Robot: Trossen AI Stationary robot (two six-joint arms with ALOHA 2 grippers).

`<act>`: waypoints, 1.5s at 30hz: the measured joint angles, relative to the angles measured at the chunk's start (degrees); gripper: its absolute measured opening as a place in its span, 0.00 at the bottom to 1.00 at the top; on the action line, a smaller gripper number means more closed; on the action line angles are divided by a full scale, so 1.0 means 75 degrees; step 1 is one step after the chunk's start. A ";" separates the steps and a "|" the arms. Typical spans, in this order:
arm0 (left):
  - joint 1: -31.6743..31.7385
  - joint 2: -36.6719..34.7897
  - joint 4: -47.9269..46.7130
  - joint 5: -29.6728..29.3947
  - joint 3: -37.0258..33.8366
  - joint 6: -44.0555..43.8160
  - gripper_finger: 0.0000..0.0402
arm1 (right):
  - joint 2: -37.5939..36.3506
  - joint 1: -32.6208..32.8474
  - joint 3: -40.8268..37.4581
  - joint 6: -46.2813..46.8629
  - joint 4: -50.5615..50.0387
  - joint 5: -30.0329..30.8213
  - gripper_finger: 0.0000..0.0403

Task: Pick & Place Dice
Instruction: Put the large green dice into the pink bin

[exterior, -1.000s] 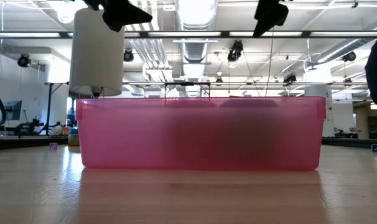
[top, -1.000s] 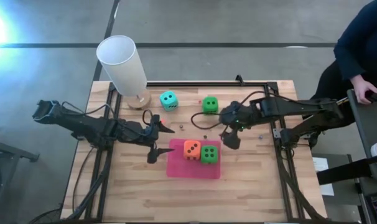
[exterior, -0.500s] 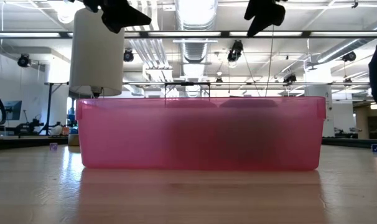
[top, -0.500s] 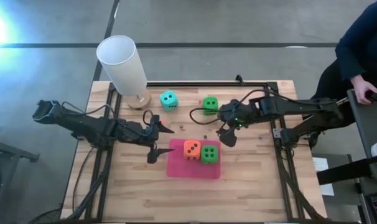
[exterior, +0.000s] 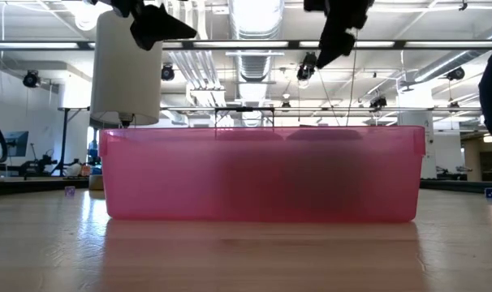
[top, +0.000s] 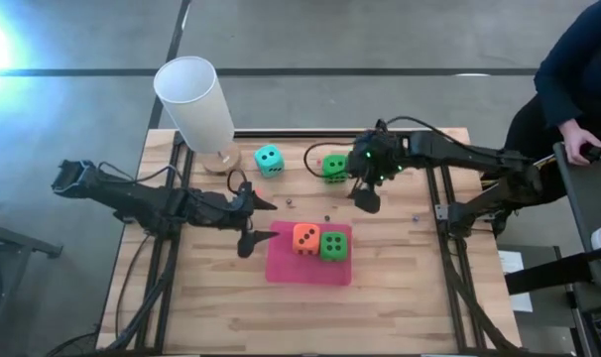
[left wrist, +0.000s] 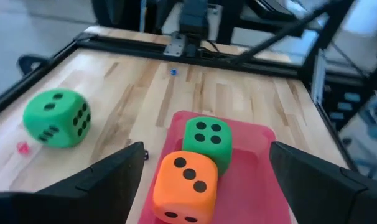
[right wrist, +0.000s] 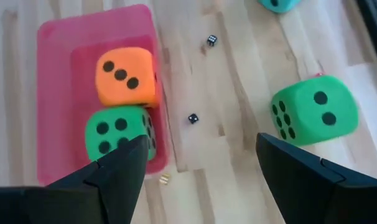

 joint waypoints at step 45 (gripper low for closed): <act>0.2158 0.0000 0.0008 -0.2090 0.0000 -0.0818 0.86 | 0.1600 -0.2610 -0.0272 -0.3000 0.1215 -0.1238 0.76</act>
